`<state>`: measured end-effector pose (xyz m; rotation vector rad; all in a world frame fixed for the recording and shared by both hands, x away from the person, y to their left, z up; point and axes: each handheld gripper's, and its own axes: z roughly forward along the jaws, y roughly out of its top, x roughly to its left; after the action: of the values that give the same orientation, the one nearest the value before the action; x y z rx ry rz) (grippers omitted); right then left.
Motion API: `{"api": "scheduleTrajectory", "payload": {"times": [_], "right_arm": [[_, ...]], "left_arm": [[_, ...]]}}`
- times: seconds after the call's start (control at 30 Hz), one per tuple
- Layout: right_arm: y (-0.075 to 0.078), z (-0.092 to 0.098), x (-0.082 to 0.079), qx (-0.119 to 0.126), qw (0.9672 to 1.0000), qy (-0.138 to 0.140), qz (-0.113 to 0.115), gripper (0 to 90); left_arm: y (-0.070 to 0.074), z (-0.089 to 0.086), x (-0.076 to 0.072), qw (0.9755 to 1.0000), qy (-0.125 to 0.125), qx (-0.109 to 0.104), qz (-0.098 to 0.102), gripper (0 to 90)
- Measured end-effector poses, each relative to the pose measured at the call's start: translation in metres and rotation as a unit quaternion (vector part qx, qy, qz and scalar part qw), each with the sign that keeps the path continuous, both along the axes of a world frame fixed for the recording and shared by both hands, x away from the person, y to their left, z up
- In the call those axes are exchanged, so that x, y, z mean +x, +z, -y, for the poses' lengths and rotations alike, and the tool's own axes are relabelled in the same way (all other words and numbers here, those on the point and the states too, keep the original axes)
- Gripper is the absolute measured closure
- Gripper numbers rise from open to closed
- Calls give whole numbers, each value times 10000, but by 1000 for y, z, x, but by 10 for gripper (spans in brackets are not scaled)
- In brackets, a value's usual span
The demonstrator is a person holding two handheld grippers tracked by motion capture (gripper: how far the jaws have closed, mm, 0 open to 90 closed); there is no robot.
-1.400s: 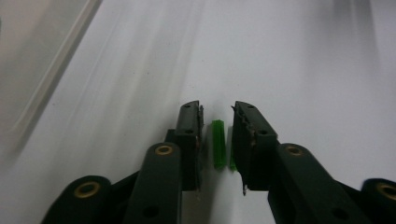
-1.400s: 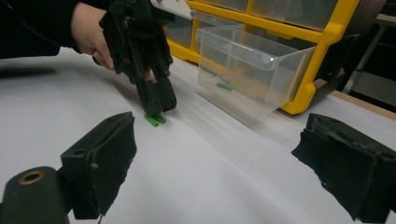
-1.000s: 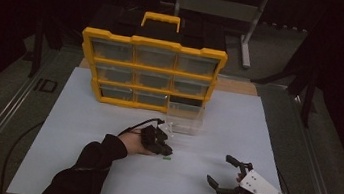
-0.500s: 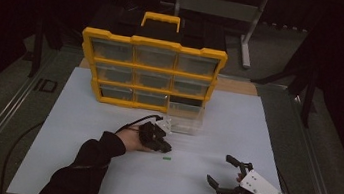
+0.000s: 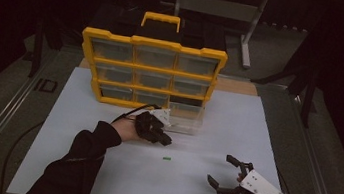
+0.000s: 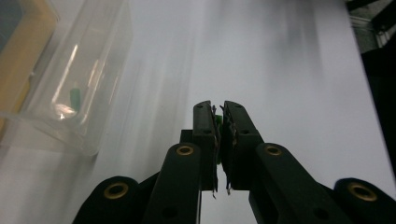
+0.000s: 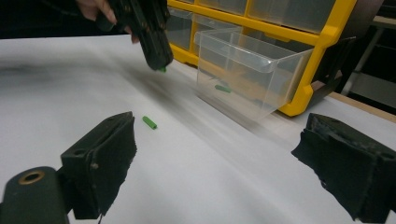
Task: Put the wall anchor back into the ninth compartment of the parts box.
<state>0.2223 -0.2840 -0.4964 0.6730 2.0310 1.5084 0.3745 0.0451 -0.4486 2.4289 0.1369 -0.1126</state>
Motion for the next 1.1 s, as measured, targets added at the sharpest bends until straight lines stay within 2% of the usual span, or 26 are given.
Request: {"api": "scheduleTrajectory", "payload": {"times": [0.17, 0.63, 0.8, 0.87, 1.1], "right_arm": [[1, 0, 0, -6, 10000, -44, 64, 118], [0, 0, 0, 7, 10000, -38, 29, 117], [0, 0, 0, 4, 10000, -37, 33, 117], [1, 1, 0, 7, 10000, -36, 42, 117], [1, 1, 0, 19, 10000, -19, 31, 117]], "left_arm": [[15, -1, 1, 10000, -46, -47, 63, 853], [58, -4, 10, 9996, -88, -184, 180, 853], [73, -3, 14, 9993, -95, -222, 298, 853], [78, -3, 13, 9988, -53, -321, 360, 853], [89, -4, 18, 9983, -50, -379, 437, 853]]}}
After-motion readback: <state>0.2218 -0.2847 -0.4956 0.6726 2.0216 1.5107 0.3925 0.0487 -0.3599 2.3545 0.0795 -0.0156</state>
